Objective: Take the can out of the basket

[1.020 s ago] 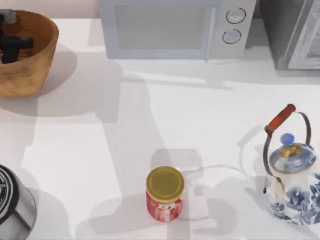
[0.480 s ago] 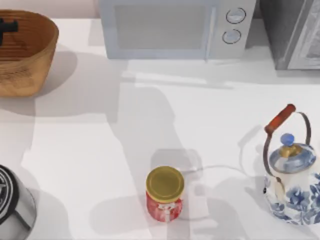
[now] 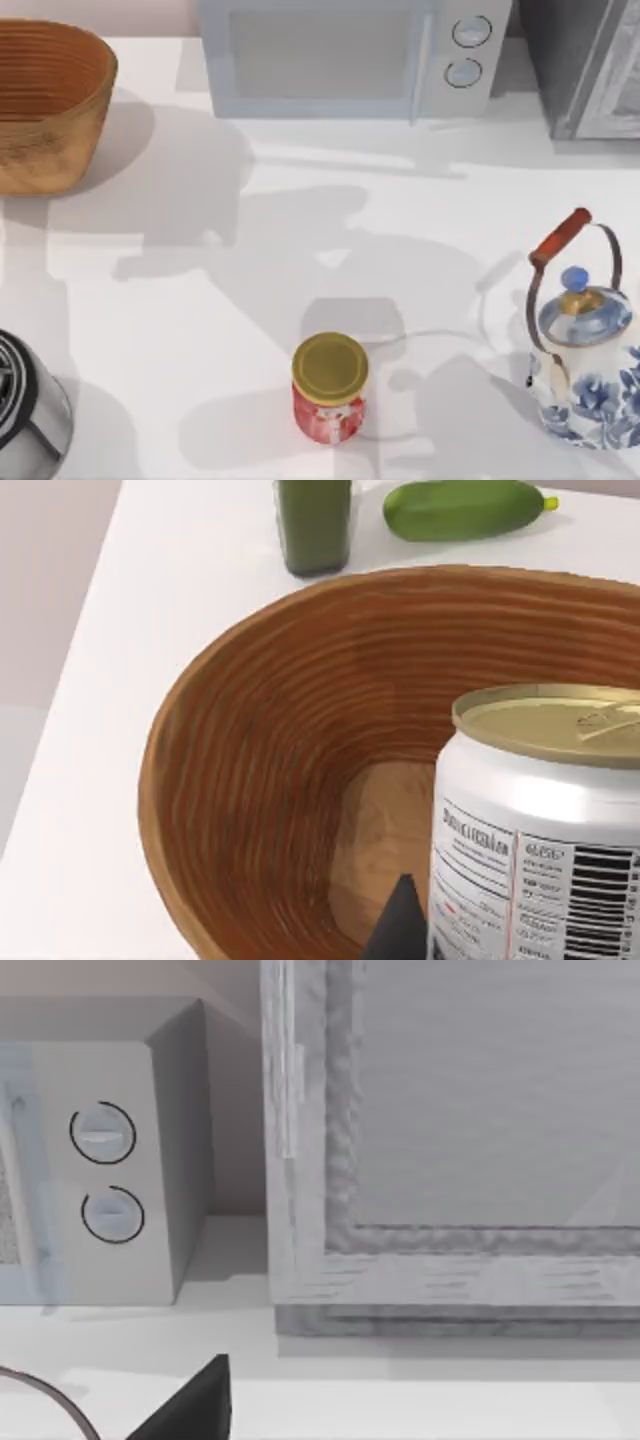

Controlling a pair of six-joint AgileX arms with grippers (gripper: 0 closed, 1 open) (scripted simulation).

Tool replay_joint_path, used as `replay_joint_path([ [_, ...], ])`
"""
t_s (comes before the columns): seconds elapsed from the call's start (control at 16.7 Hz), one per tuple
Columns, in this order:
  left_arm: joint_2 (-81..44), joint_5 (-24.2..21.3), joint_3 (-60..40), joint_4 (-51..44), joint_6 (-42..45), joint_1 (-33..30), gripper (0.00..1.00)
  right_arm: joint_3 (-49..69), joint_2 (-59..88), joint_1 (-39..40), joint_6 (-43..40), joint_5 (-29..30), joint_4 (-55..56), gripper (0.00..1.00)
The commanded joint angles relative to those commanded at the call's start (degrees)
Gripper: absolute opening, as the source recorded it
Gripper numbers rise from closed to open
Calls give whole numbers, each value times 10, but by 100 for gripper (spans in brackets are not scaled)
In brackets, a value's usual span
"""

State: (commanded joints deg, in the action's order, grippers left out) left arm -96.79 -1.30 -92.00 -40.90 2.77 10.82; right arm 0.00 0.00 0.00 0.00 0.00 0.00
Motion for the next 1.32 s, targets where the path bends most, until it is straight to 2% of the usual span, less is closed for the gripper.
replay_joint_path([
  [0.48,482,7,434,233,-23,-32,0,0,0,0,0,0,0,100],
  [0.84,805,7,749,355,-29,-79,0,0,0,0,0,0,0,100],
  [1.08,932,9,881,400,-30,-104,0,0,0,0,0,0,0,100],
  [1.32,968,13,920,409,-28,-108,0,0,0,0,0,0,0,100],
])
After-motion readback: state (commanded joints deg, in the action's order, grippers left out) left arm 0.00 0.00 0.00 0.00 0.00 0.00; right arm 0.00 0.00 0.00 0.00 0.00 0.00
